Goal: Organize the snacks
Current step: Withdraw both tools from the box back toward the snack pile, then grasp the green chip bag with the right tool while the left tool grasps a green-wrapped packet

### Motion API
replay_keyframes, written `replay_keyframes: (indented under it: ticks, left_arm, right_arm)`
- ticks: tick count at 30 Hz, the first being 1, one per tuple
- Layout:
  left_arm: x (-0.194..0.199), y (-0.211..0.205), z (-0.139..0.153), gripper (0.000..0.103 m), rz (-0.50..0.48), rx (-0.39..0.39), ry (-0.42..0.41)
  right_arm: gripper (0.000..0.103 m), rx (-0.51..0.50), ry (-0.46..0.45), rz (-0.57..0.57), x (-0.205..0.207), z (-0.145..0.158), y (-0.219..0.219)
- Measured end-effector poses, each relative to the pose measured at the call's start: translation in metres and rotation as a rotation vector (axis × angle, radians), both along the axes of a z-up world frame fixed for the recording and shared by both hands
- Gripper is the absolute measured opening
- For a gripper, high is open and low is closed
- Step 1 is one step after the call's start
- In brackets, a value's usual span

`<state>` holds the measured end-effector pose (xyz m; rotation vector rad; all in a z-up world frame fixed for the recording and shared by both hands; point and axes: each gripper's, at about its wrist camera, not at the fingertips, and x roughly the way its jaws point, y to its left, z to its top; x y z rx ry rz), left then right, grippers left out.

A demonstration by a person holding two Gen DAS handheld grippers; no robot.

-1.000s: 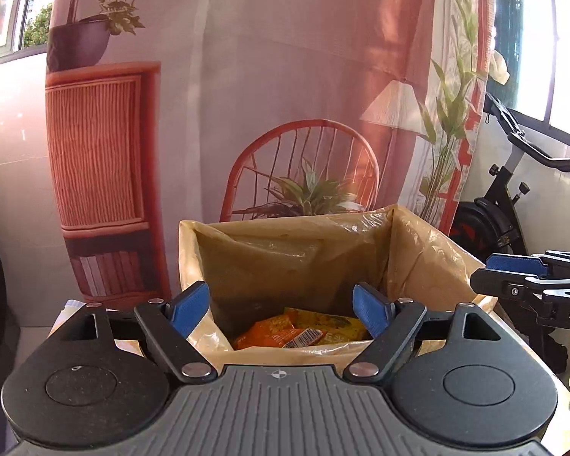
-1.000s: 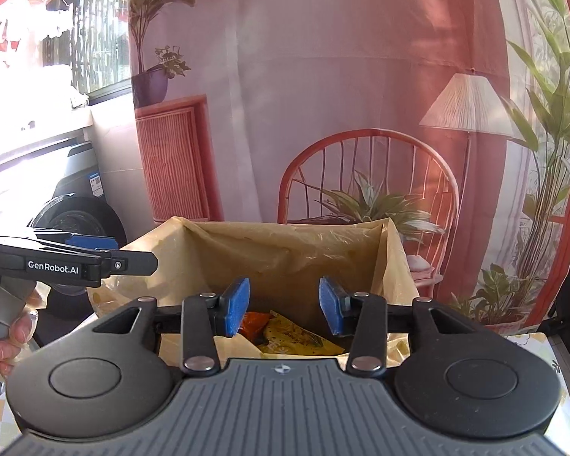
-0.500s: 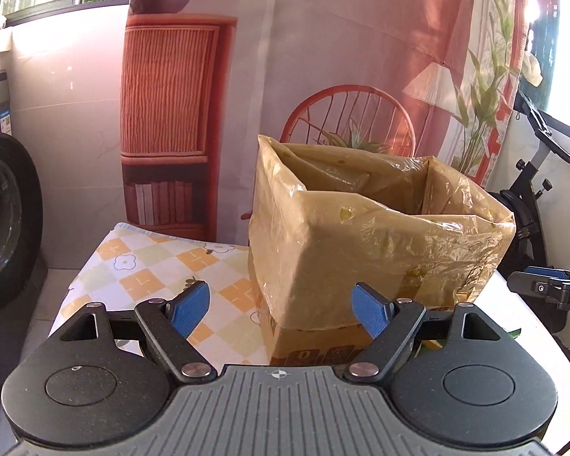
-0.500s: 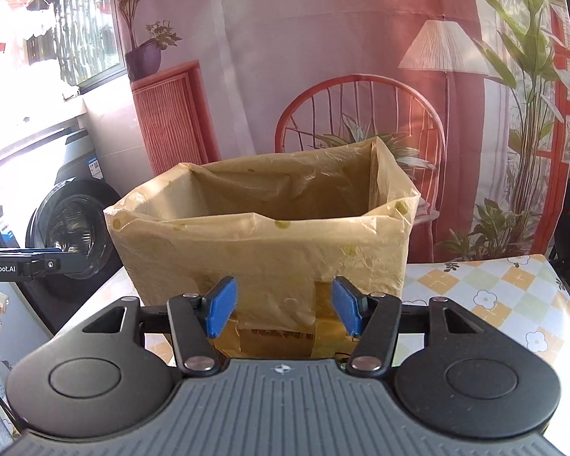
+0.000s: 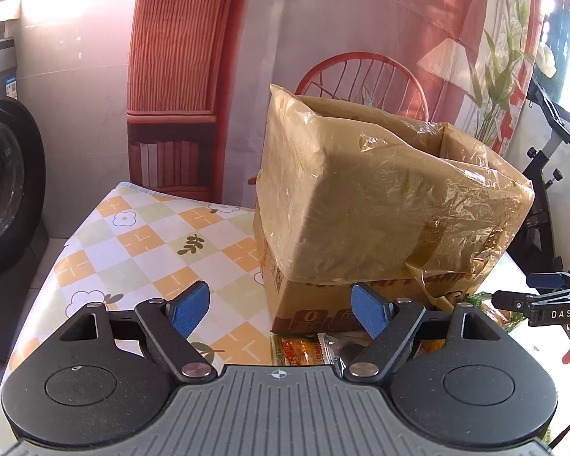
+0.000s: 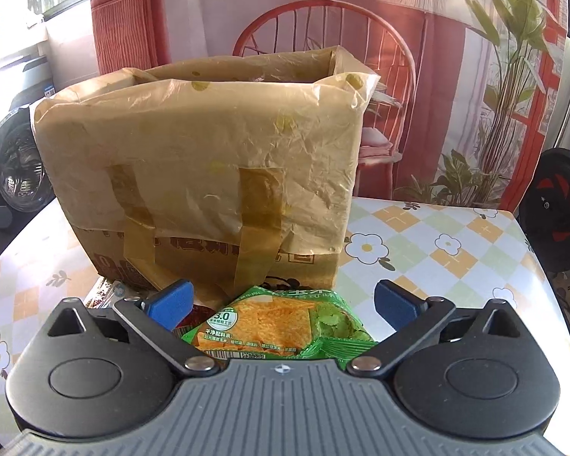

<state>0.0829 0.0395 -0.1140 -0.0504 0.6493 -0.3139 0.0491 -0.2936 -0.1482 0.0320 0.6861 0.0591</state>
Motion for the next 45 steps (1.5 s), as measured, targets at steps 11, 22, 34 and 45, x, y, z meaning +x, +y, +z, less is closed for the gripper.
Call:
replay_keyframes:
  ticks: [11, 22, 34, 45]
  left_arm:
    - [-0.001, -0.004, -0.016, 0.083, -0.017, -0.009, 0.043]
    - [-0.007, -0.013, -0.048, 0.078, -0.090, -0.003, 0.122]
    - [0.000, -0.046, -0.098, 0.064, -0.123, 0.028, 0.244]
    - [-0.001, -0.057, -0.115, 0.041, -0.111, 0.092, 0.241]
  right_arm:
    - [0.103, 0.047, 0.211, 0.030, 0.047, -0.044, -0.008]
    - [0.085, 0.153, 0.200, -0.017, 0.021, -0.050, -0.021]
    - [0.080, 0.191, 0.089, -0.016, -0.010, -0.033, -0.013]
    - [0.080, 0.172, 0.016, -0.002, -0.022, -0.020, -0.008]
